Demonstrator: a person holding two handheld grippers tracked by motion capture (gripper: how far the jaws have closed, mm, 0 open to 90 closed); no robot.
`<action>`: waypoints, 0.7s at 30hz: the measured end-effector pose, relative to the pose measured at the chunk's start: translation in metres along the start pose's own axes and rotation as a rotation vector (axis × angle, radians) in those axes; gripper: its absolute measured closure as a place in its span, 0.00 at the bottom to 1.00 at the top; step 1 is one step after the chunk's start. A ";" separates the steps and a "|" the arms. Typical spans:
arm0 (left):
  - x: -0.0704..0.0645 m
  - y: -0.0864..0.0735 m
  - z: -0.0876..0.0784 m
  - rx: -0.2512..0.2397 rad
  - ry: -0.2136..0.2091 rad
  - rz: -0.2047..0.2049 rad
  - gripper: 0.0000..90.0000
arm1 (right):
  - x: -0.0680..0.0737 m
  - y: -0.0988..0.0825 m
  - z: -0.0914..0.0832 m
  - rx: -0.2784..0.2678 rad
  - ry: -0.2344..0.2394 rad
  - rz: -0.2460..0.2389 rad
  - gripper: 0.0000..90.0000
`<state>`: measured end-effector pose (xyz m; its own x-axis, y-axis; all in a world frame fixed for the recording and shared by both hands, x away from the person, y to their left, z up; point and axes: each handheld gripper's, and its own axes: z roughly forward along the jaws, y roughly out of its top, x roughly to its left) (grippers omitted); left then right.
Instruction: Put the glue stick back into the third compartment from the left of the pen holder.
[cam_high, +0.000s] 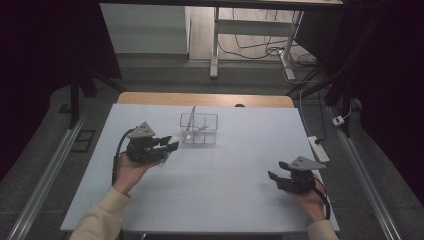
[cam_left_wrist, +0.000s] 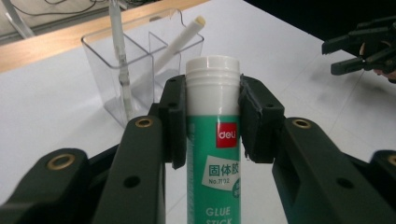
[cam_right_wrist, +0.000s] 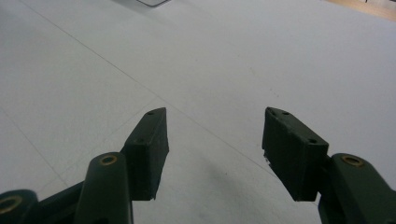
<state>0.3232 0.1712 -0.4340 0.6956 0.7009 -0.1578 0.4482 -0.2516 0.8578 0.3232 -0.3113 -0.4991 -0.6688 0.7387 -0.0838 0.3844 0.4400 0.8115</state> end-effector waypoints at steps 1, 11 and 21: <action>0.000 0.002 0.001 -0.003 -0.002 0.000 0.72 | 0.000 0.000 0.000 -0.002 -0.001 0.000 0.45; 0.004 0.015 0.008 -0.028 -0.021 -0.002 0.72 | 0.000 -0.001 0.001 0.002 0.003 0.006 0.45; 0.007 0.026 0.017 -0.042 -0.023 -0.009 0.72 | 0.000 -0.001 0.002 0.007 0.001 0.001 0.45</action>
<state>0.3496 0.1585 -0.4207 0.7045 0.6875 -0.1759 0.4305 -0.2171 0.8761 0.3239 -0.3112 -0.5009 -0.6686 0.7390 -0.0822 0.3900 0.4426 0.8075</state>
